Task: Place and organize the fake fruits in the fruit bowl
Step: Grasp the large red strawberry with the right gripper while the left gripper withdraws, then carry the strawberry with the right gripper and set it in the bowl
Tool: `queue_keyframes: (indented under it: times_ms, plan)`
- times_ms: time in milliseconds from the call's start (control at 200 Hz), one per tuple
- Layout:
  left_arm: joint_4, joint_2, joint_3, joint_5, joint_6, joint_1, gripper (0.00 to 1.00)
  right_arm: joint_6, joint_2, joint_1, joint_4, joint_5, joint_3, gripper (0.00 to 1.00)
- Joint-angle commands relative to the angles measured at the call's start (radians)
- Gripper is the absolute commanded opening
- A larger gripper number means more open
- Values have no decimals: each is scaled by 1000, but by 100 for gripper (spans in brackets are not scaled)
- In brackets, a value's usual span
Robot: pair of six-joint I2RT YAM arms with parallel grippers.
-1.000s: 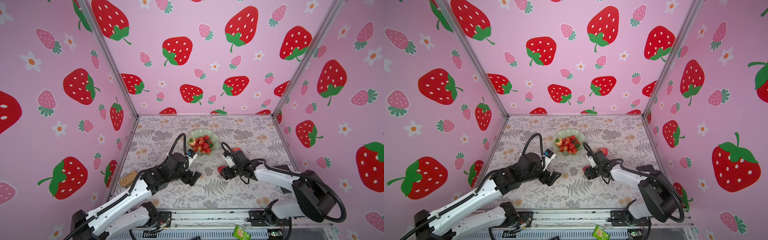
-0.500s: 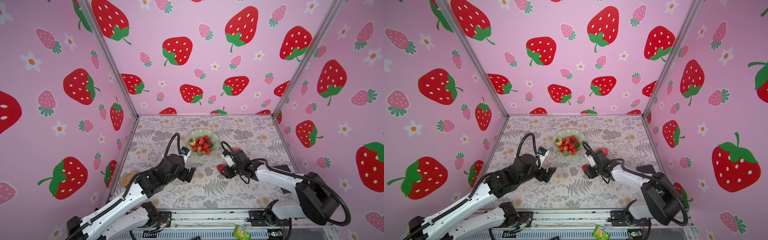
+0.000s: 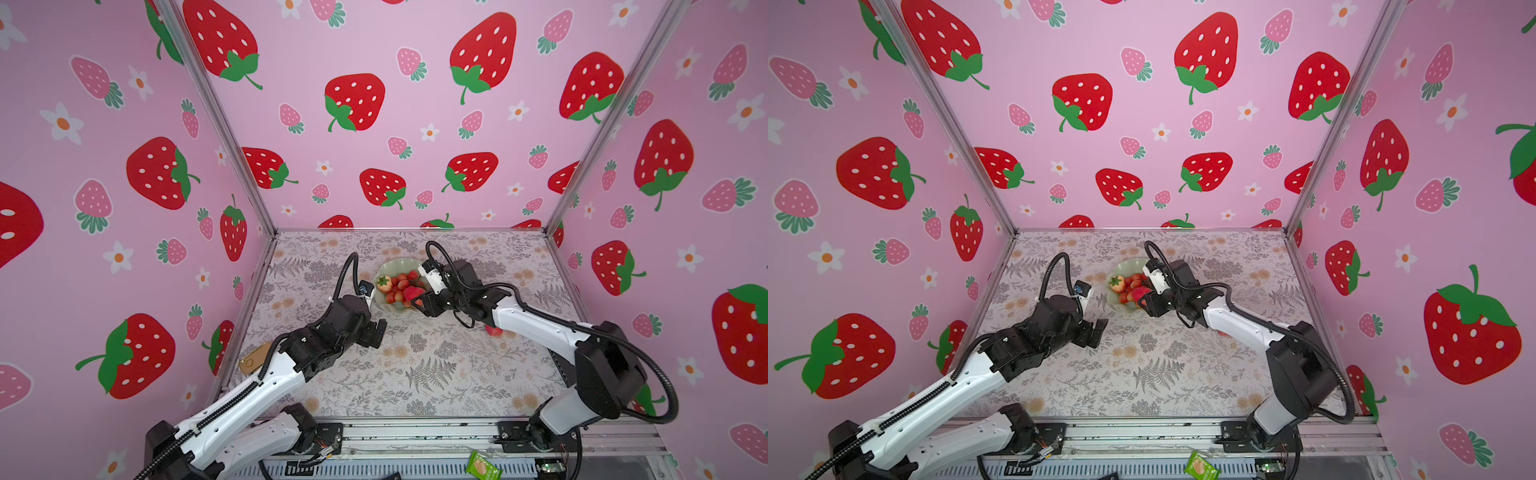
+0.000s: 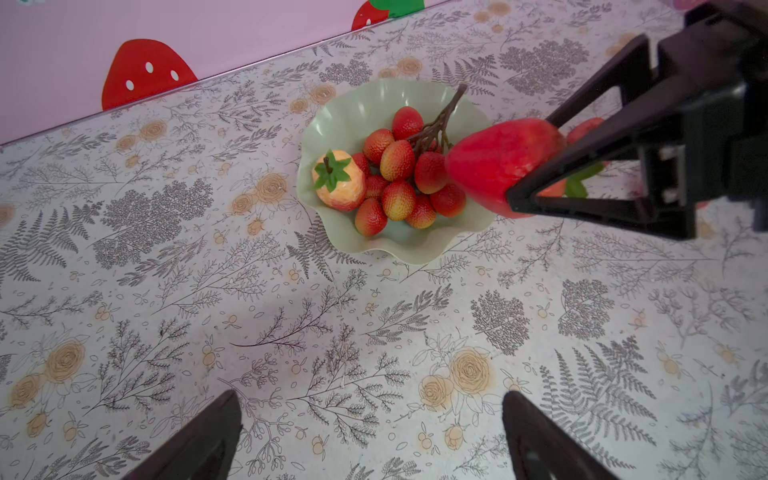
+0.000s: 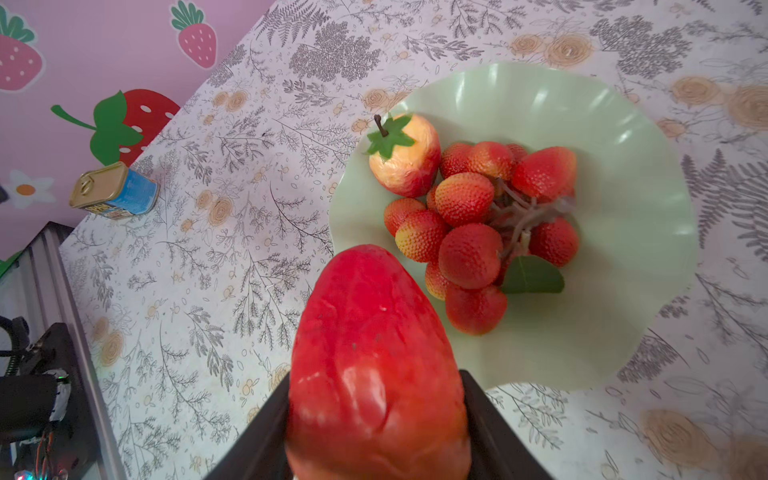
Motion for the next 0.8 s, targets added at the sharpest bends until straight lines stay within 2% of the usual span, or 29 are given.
queue_keyframes:
  times_ms: [0, 255, 460, 580, 620, 705, 795]
  plan:
    - [24, 8, 52, -14, -2, 40, 99, -7, 56, 8, -52, 33, 91, 52]
    - [64, 18, 24, 59, 9, 100, 99, -103, 235, 7, -198, 75, 394, 52]
    - [118, 4, -17, 99, -2, 113, 99, -275, 372, -7, -316, 125, 642, 52]
    - [132, 6, -24, 107, -4, 121, 99, -490, 452, -32, -347, 123, 783, 53]
    - [137, 3, -26, 111, -8, 125, 99, -607, 470, -43, -348, 96, 808, 52]
    - [154, -8, -32, 111, -15, 126, 99, -826, 485, -65, -310, 66, 808, 53]
    - [160, -24, -40, 106, -27, 129, 99, -978, 491, -99, -266, 0, 796, 53]
